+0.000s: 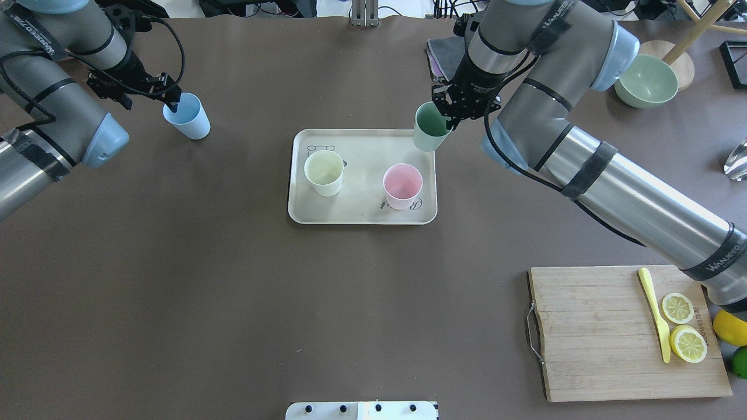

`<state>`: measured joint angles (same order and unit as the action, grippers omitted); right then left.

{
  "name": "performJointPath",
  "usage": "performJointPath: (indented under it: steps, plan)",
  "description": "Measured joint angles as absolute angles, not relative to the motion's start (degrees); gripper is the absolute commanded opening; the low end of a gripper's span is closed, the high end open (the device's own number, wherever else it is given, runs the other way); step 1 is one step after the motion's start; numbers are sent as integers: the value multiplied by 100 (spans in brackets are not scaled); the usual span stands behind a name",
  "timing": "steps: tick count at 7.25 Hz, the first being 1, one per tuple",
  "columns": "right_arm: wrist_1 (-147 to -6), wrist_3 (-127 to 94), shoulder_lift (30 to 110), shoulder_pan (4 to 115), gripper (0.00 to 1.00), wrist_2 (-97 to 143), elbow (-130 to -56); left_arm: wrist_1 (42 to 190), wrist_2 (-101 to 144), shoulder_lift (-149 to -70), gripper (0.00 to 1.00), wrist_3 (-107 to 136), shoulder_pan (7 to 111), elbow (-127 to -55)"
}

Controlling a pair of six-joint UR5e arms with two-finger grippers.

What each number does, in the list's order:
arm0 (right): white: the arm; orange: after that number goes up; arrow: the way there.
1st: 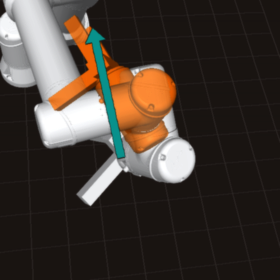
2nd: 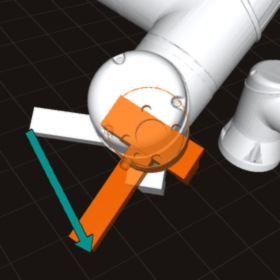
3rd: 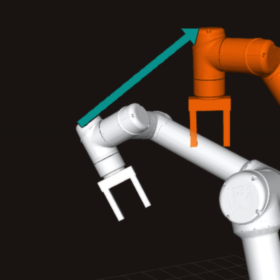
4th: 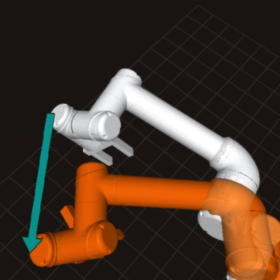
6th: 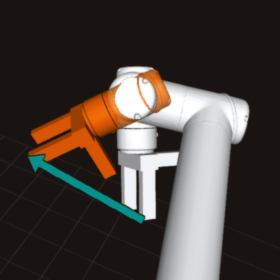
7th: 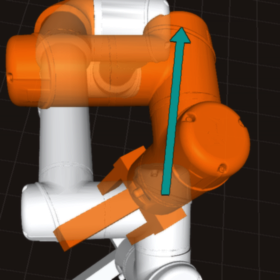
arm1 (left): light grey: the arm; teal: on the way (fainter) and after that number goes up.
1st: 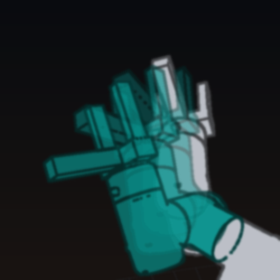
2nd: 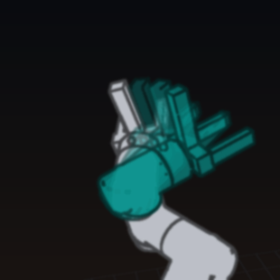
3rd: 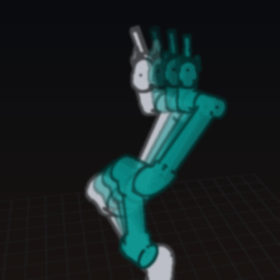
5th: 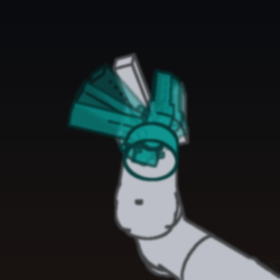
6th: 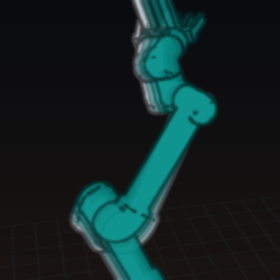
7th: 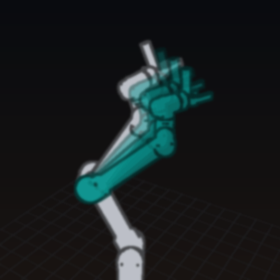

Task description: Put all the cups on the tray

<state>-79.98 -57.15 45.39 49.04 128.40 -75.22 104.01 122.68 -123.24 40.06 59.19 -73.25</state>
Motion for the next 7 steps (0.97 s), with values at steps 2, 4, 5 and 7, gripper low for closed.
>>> performJointPath:
  steps: [2, 4, 5, 7]
  plan:
    - [-7755, -5908, 4502, 4625, 99, 12586, -7374, 10652, 12270, -12450, 48, 4063, 5916, -7023]
    - [-7411, -5949, 4511, 4558, 100, 12510, -7239, 10757, 12279, -12496, 0, 4305, 5802, -6964]
    - [-7348, -5925, 4525, 4667, 100, 12590, -7273, 10820, 12284, -12517, 0, 4481, 5700, -6970]
    - [-7344, -5709, 4722, 5168, 100, 13190, -7493, 10829, 12308, -12687, 0, 4639, 5631, -6985]
